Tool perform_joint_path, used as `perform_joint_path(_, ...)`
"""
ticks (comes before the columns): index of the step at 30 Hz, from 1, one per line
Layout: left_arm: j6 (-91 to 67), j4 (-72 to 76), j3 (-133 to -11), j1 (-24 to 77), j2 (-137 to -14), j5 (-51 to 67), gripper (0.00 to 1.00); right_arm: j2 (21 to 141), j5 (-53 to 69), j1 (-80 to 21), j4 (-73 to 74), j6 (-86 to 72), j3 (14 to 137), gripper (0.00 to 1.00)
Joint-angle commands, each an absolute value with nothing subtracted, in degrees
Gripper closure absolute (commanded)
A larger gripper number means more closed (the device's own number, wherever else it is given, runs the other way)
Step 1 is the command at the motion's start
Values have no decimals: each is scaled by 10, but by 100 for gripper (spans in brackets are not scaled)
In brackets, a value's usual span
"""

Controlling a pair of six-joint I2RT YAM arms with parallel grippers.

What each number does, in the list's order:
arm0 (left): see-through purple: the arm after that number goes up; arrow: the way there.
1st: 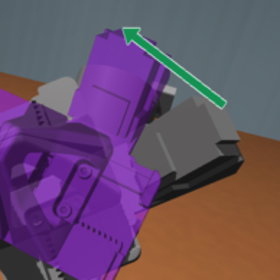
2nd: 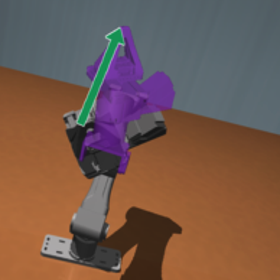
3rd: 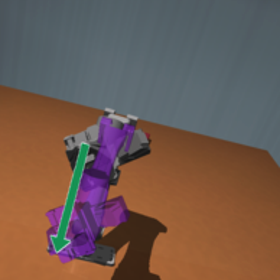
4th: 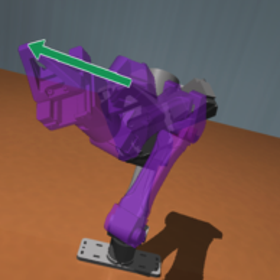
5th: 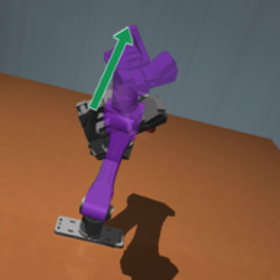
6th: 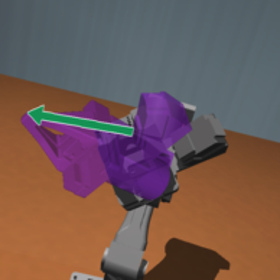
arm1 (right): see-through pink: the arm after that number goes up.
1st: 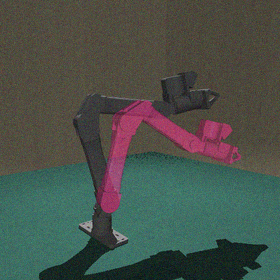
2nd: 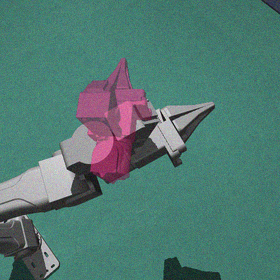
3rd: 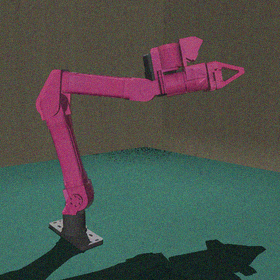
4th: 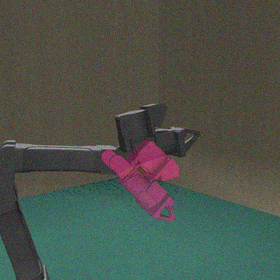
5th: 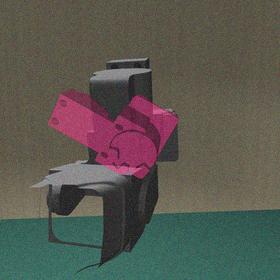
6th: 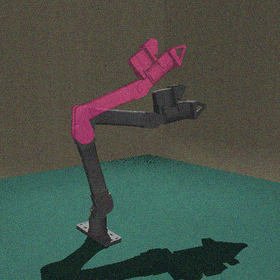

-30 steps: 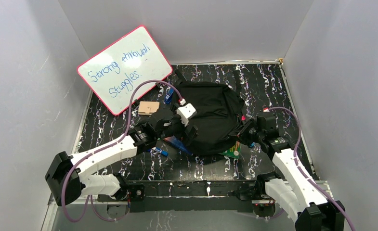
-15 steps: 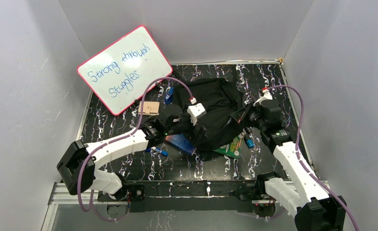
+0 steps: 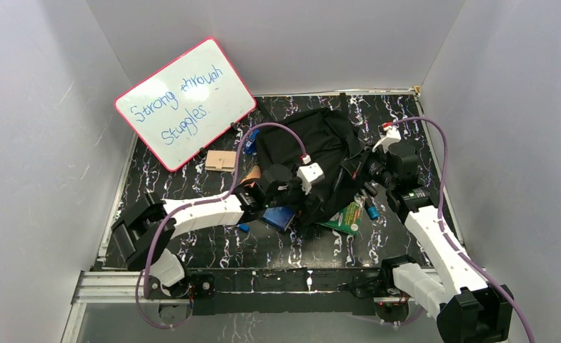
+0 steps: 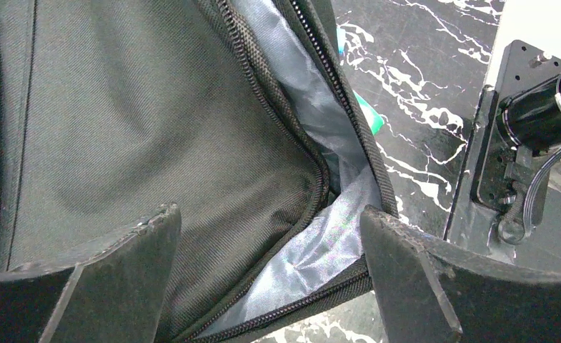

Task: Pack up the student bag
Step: Unzip the student bag at the center of the board.

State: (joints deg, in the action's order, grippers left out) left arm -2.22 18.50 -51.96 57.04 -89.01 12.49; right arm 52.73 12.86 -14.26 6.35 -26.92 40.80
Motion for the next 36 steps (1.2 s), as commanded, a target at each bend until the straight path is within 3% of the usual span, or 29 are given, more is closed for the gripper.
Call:
perform_joint_path(1, -24, 229, -533, 584, -901, 121, 7, 495, 89, -140, 42, -264, 420, 100)
perform_joint_path(11, -18, 308, -531, 584, -927, 38, 6, 446, 81, -141, 101, -315, 344, 100)
perform_joint_path(26, -39, 329, -582, 596, -992, 137, 7, 425, 60, -140, 119, -313, 335, 100)
perform_joint_path(29, -46, 323, -595, 596, -1009, 114, 15, 424, 65, -141, 120, -315, 333, 100)
perform_joint_path(34, -49, 297, -626, 596, -1030, 102, 37, 415, 61, -140, 129, -316, 333, 100)
perform_joint_path(36, -47, 276, -642, 596, -1035, 93, 50, 411, 57, -141, 135, -315, 333, 100)
